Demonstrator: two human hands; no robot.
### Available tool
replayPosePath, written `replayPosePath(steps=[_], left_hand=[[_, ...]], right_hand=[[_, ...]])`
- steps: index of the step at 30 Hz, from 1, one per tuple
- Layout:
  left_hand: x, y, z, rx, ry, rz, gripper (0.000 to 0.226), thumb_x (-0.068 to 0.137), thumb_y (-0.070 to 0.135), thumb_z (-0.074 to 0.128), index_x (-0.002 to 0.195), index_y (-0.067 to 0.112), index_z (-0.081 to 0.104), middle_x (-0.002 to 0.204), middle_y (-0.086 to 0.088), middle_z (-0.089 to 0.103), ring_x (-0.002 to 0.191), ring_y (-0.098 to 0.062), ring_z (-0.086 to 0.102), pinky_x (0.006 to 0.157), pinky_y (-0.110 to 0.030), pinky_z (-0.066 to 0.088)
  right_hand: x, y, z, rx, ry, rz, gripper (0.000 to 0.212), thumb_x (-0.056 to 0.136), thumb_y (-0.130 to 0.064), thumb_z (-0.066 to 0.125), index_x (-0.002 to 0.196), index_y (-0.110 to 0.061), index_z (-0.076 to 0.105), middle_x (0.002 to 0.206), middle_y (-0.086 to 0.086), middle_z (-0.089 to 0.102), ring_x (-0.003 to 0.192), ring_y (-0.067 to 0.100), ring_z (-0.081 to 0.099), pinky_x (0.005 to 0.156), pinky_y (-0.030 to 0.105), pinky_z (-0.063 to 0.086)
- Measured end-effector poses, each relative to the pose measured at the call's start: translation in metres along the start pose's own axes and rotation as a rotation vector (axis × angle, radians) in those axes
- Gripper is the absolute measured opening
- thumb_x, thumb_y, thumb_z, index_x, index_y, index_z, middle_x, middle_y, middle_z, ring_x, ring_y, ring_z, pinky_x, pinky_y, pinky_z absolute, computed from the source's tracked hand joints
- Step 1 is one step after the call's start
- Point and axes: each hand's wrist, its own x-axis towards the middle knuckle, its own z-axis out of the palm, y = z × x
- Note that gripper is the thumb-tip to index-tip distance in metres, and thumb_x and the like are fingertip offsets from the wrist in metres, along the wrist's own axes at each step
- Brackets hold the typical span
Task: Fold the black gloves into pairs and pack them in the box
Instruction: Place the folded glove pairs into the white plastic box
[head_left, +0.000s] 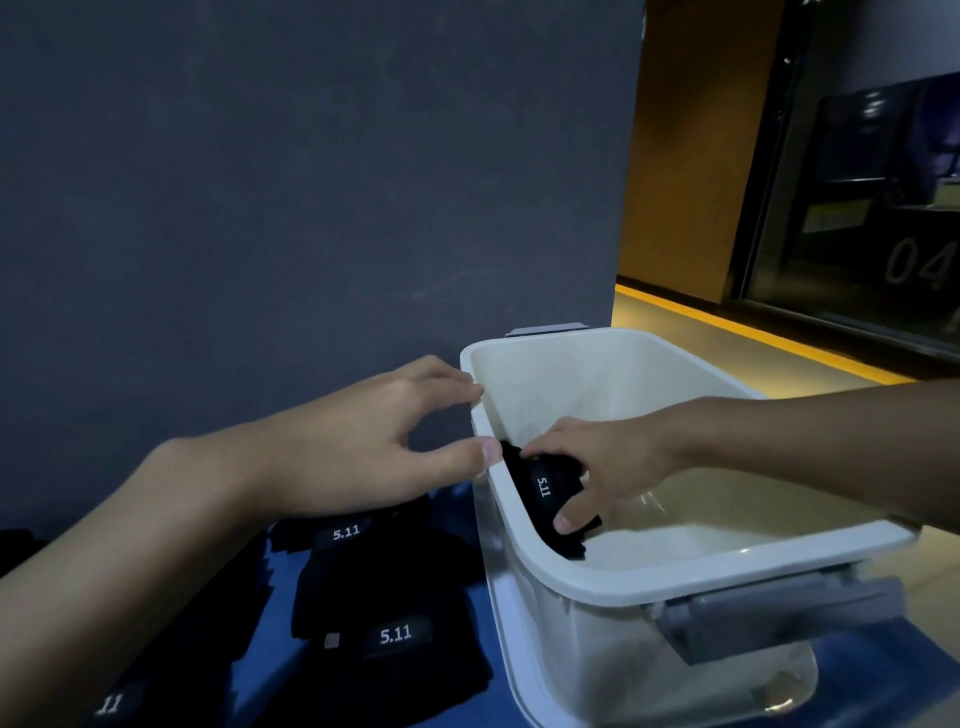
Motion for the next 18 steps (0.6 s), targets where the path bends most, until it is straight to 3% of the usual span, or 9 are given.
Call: replayPosePath(steps=[5,10,14,18], left_hand=[[0.001,0.000,0.000,0.003,-0.008,-0.011,0.061,0.071,0.084,0.037,0.126,0.057,0.040,0.137,0.040,0.034,0.128,0.020,0.034,0.105,-0.011,0.030],[0.000,0.002,0.001,-0.012,0.015,-0.056,0.079,0.077,0.082,0.044,0.143,0.040,0.042,0.142,0.036,0.034,0.133,0.016,0.031,0.112,-0.018,0.029],[-0.011,0.008,0.002,-0.082,0.081,-0.071,0.073,0.079,0.079,0.046,0.141,0.040,0.046,0.139,0.032,0.043,0.131,0.012,0.038,0.113,-0.028,0.036],[-0.039,0.013,-0.005,-0.042,0.190,-0.091,0.045,0.093,0.048,0.056,0.136,0.035,0.054,0.134,0.024,0.053,0.125,0.011,0.044,0.109,-0.021,0.037]], right_hand=[[-0.006,-0.001,-0.007,0.007,0.021,0.006,0.084,0.077,-0.044,0.079,0.148,-0.030,0.035,0.133,-0.005,0.034,0.126,0.019,0.044,0.108,0.036,0.041],[-0.025,-0.007,-0.019,0.026,0.042,0.048,0.088,0.075,-0.057,0.076,0.147,-0.041,0.029,0.142,-0.011,0.028,0.133,0.015,0.039,0.109,0.037,0.038],[-0.056,-0.032,-0.035,0.141,0.184,0.001,0.071,0.081,-0.056,0.069,0.142,-0.039,0.038,0.139,-0.011,0.040,0.124,0.011,0.049,0.096,0.028,0.047],[-0.088,-0.064,-0.045,0.197,0.338,-0.089,0.048,0.081,-0.057,0.063,0.125,-0.039,0.055,0.122,-0.017,0.058,0.113,0.000,0.057,0.092,0.024,0.050]])
